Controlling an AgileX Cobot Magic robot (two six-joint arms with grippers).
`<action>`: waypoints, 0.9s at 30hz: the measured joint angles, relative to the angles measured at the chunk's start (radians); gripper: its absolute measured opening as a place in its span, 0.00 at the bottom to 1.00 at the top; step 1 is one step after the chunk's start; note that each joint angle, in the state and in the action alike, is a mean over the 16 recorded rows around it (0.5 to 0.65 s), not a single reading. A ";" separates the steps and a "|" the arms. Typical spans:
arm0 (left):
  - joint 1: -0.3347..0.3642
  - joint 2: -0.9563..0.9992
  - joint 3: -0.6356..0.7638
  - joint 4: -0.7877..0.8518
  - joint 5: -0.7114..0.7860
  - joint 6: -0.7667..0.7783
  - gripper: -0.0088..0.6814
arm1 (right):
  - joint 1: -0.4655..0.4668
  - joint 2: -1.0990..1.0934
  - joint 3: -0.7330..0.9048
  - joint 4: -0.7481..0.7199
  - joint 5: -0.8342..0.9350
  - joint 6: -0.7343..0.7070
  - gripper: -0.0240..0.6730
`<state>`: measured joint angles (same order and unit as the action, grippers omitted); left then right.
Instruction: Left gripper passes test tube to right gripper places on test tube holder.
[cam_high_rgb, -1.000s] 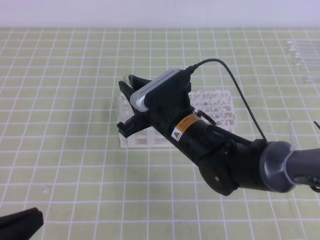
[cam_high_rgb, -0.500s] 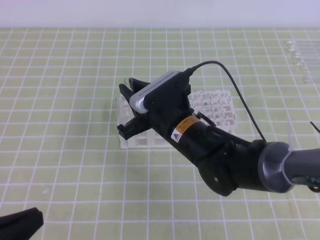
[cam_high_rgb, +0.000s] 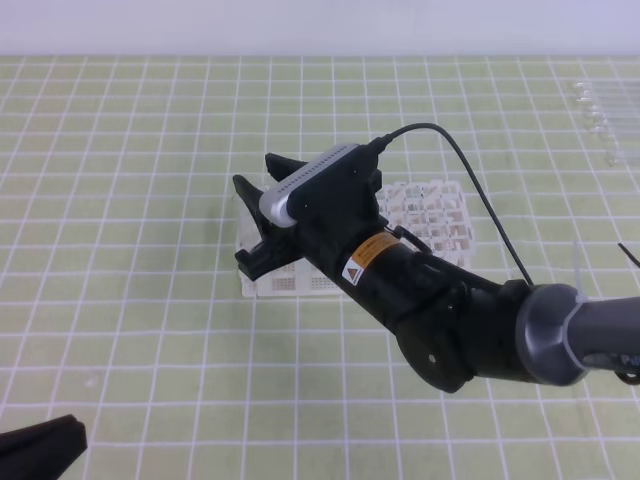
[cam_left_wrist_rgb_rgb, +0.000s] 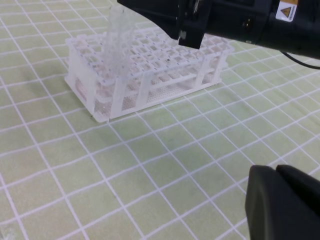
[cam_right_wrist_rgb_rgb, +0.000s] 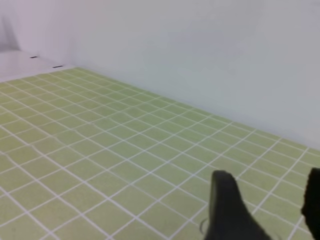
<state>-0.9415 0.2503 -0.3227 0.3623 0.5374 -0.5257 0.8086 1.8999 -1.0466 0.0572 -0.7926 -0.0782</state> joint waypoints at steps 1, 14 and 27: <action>0.000 0.000 0.000 0.000 0.000 0.000 0.01 | 0.000 -0.003 0.000 0.000 0.000 0.000 0.42; 0.000 0.002 0.000 0.001 -0.002 0.000 0.01 | 0.000 -0.215 0.000 0.013 0.204 -0.003 0.47; 0.000 0.002 0.001 0.002 -0.003 0.000 0.01 | -0.071 -0.637 0.016 -0.046 0.843 -0.005 0.08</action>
<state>-0.9413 0.2523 -0.3221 0.3640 0.5344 -0.5260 0.7372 1.2630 -1.0301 0.0108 0.0507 -0.0832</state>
